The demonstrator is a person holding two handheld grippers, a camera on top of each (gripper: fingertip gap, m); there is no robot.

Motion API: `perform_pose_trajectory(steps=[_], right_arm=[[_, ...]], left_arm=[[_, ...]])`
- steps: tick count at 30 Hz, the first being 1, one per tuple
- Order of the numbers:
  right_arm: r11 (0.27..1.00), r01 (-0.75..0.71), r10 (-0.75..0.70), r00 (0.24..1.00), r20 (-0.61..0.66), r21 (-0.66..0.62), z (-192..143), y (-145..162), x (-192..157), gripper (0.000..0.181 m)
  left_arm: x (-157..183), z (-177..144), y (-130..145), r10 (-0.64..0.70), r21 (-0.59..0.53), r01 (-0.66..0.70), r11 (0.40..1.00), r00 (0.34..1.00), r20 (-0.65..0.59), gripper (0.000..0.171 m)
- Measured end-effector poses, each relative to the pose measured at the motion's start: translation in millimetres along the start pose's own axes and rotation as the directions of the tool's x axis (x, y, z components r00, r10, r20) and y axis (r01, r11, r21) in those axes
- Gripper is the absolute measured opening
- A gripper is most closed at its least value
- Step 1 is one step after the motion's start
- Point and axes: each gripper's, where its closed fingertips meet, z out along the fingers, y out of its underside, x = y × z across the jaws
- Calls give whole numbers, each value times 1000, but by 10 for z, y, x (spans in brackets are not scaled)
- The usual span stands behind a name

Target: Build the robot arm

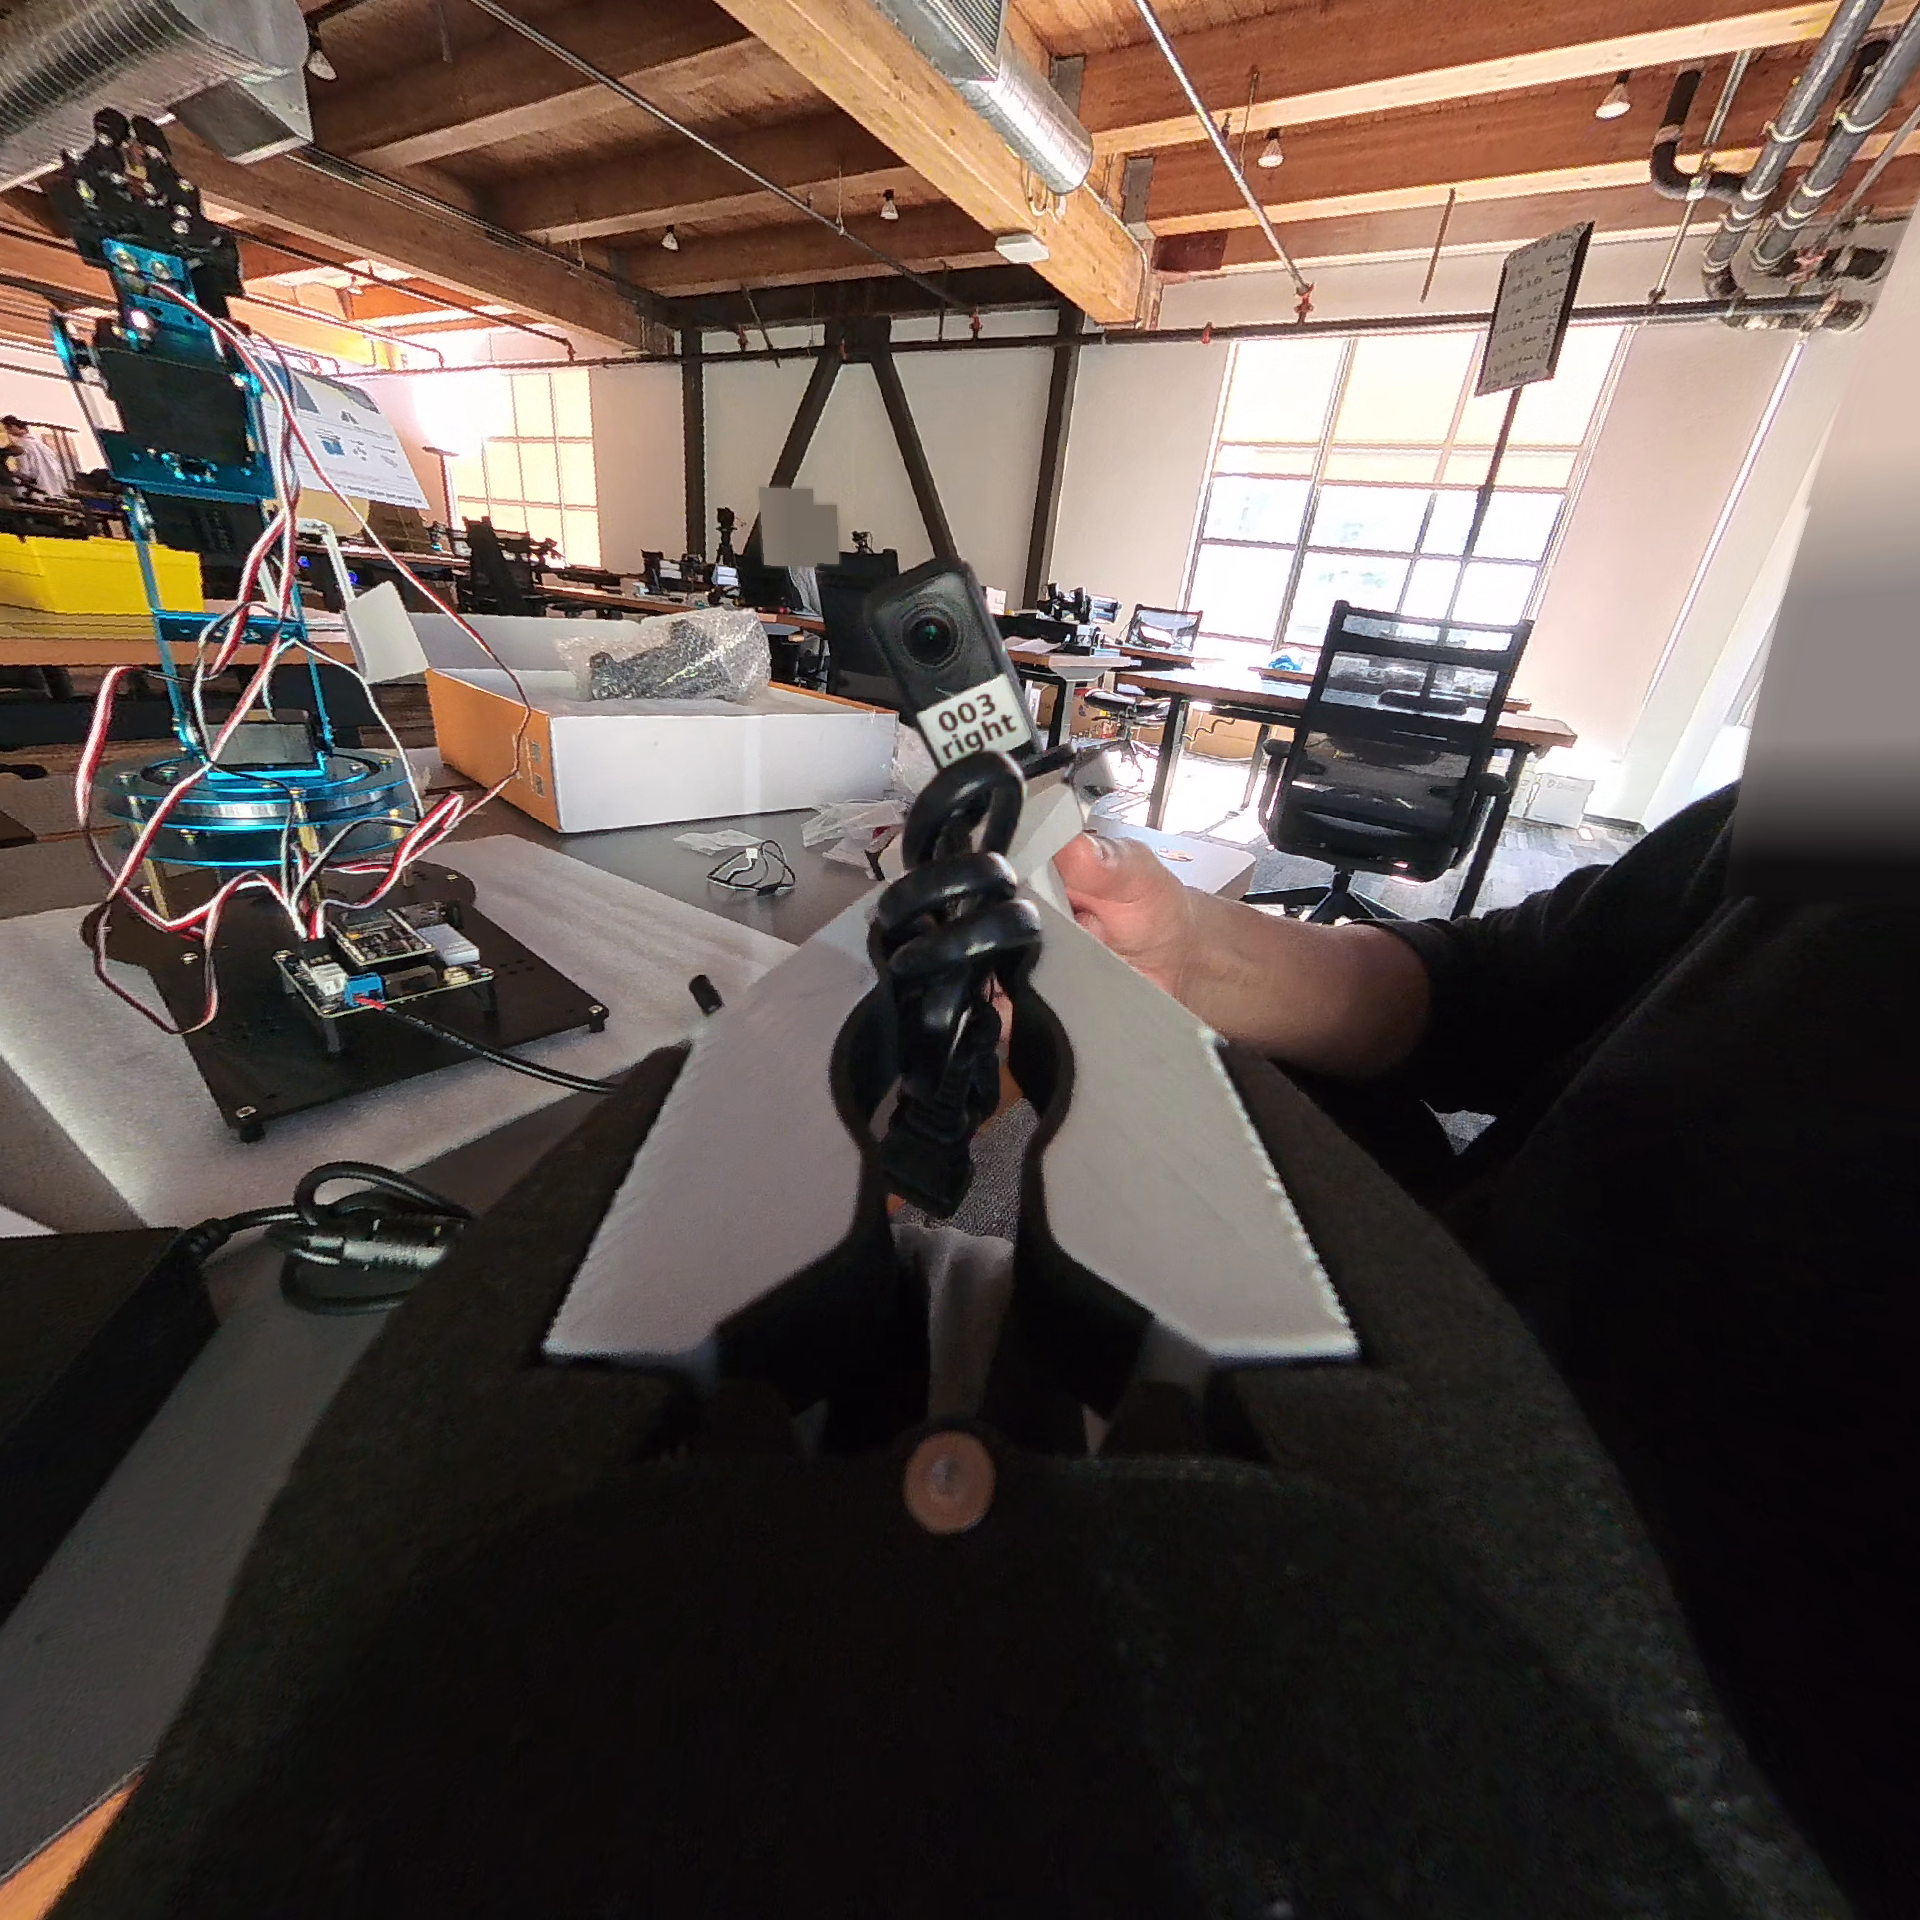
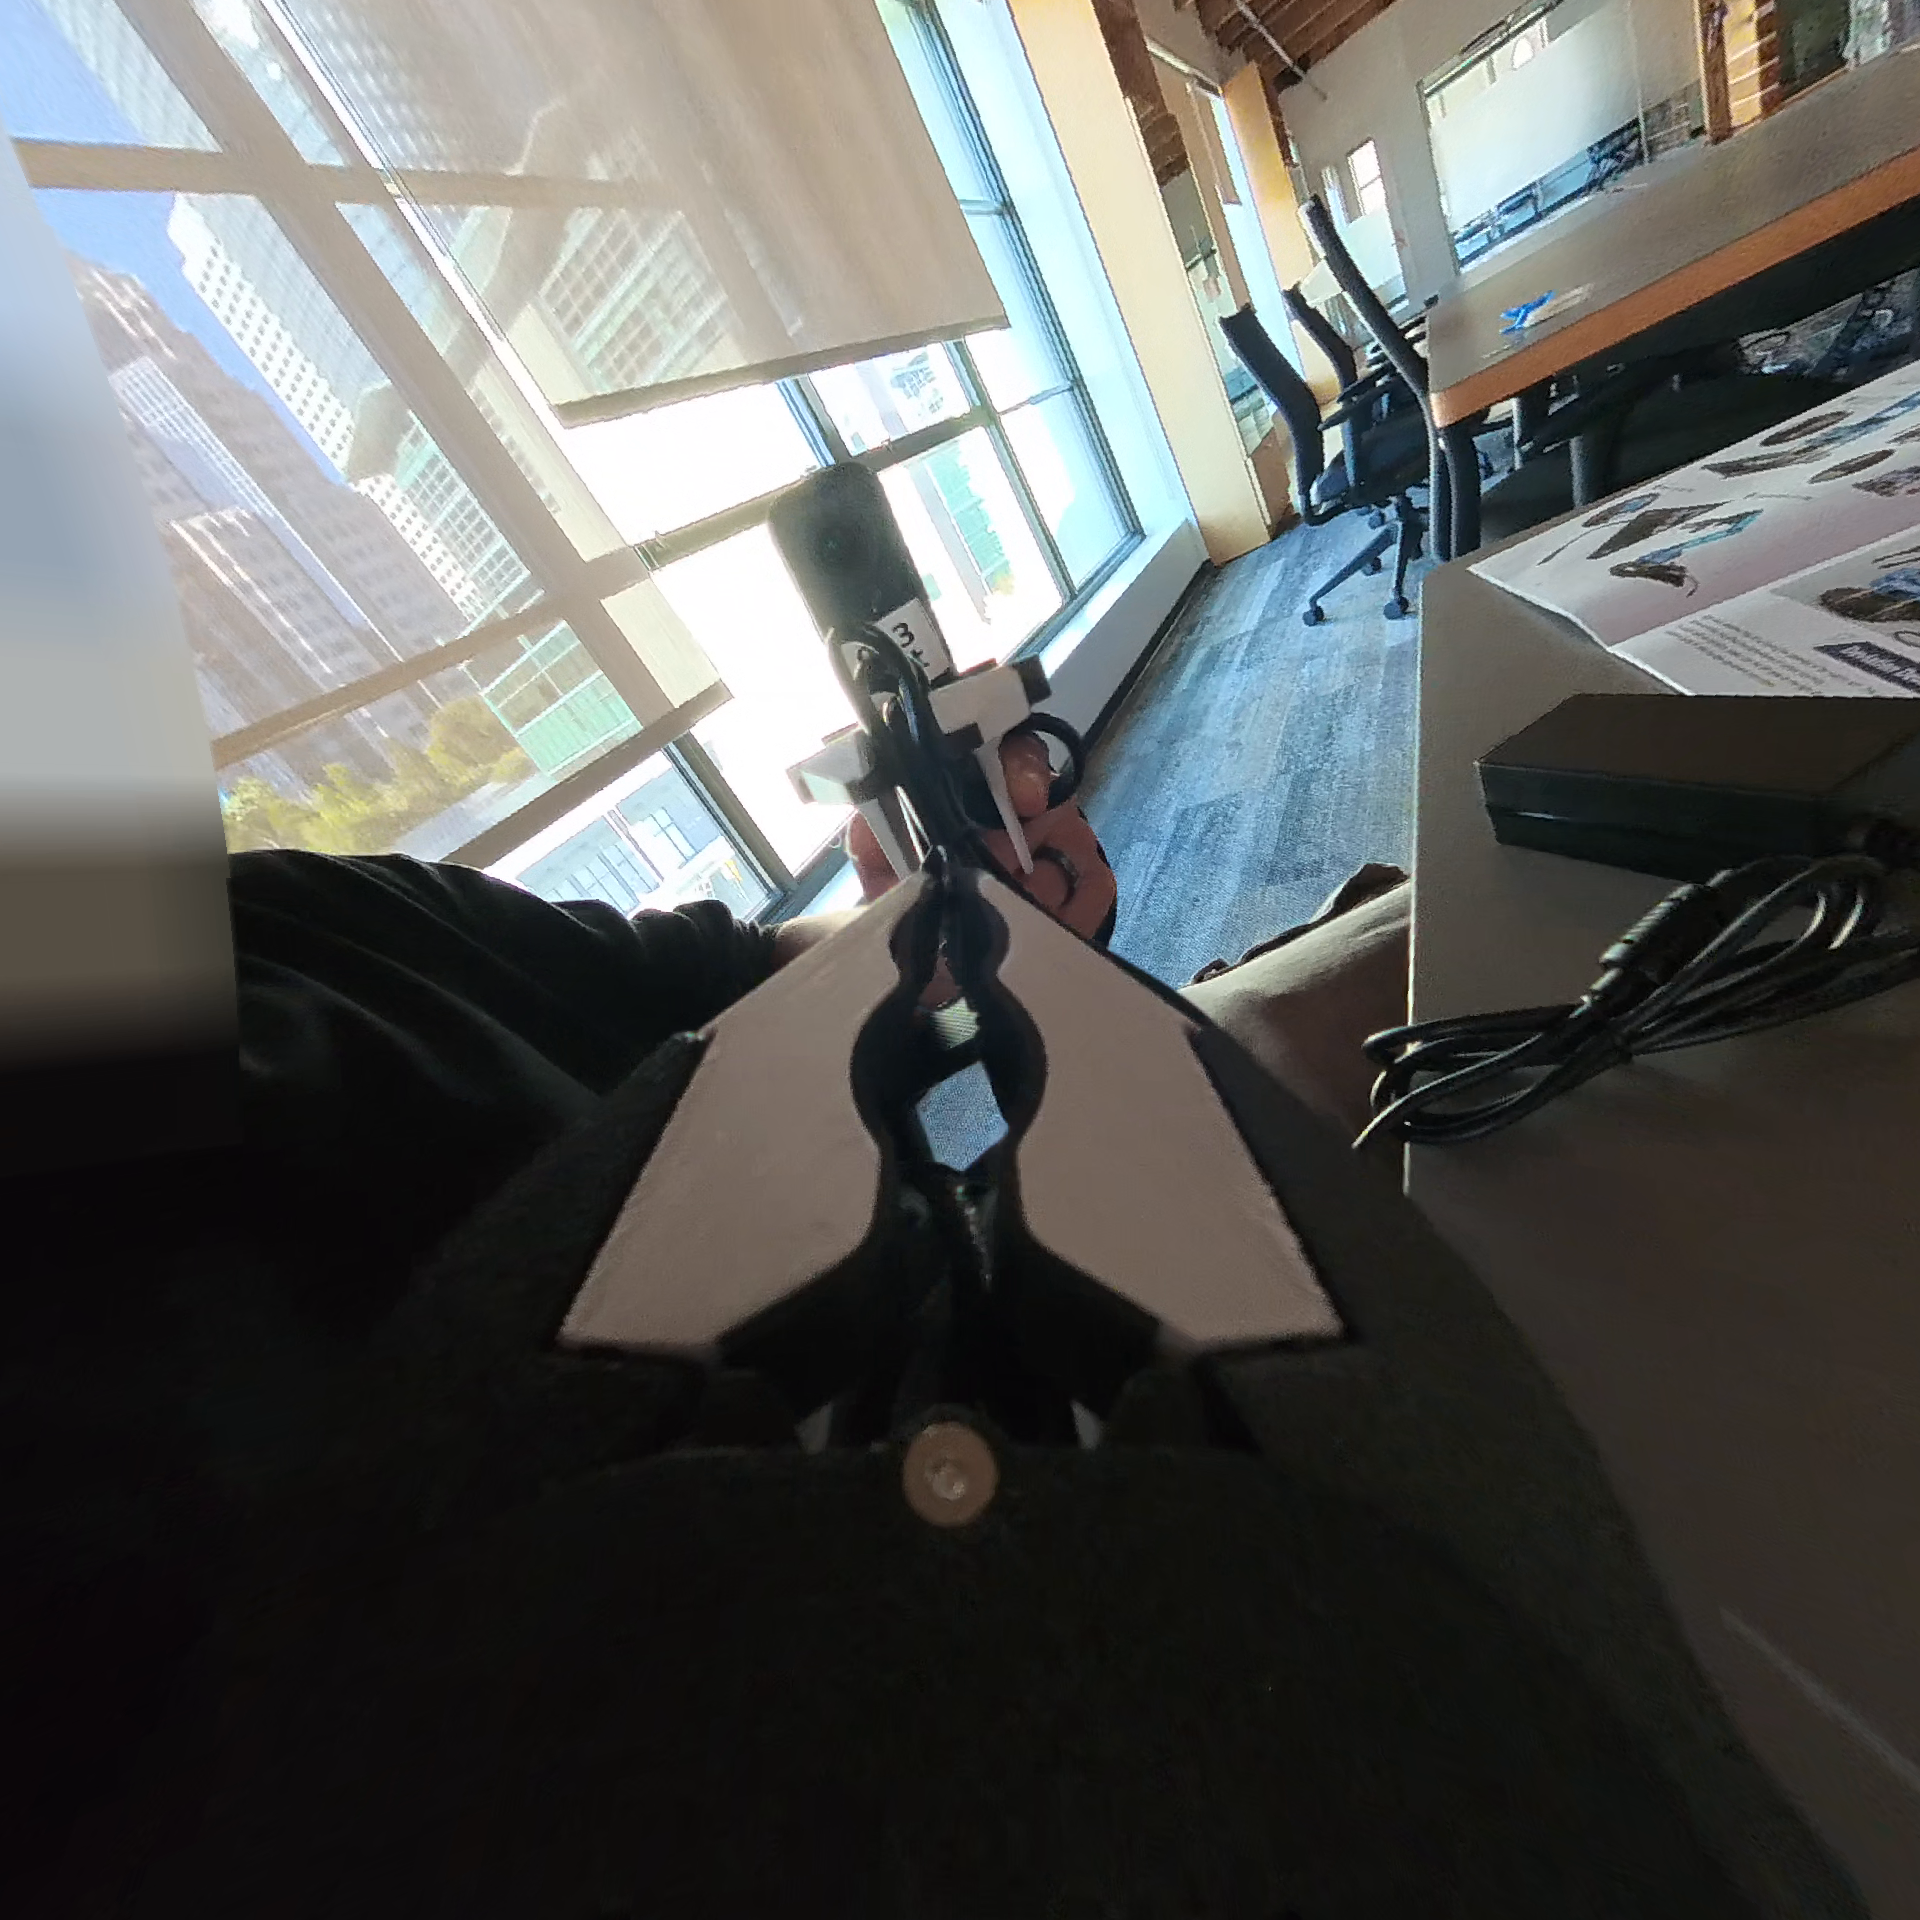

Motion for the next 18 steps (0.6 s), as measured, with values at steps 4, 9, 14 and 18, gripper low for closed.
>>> perform_pose_trajectory(steps=[4,9,14,18], right_arm=[[1000,-3,3,1000,6,2,2,-1,-21,0],[989,145,-147,983,-110,-26,6,13,60,0],[930,359,-365,893,-262,-73,-12,-43,113,0],[866,500,-471,801,-370,-20,-169,-287,92,0]], left_arm=[[-2,1,0,6,0,-6,1000,1000,1,12],[5,2,-36,-21,26,21,999,1000,5,12],[23,17,-42,-160,49,162,985,986,-54,11],[200,46,-13,-196,28,203,979,969,-152,11]])
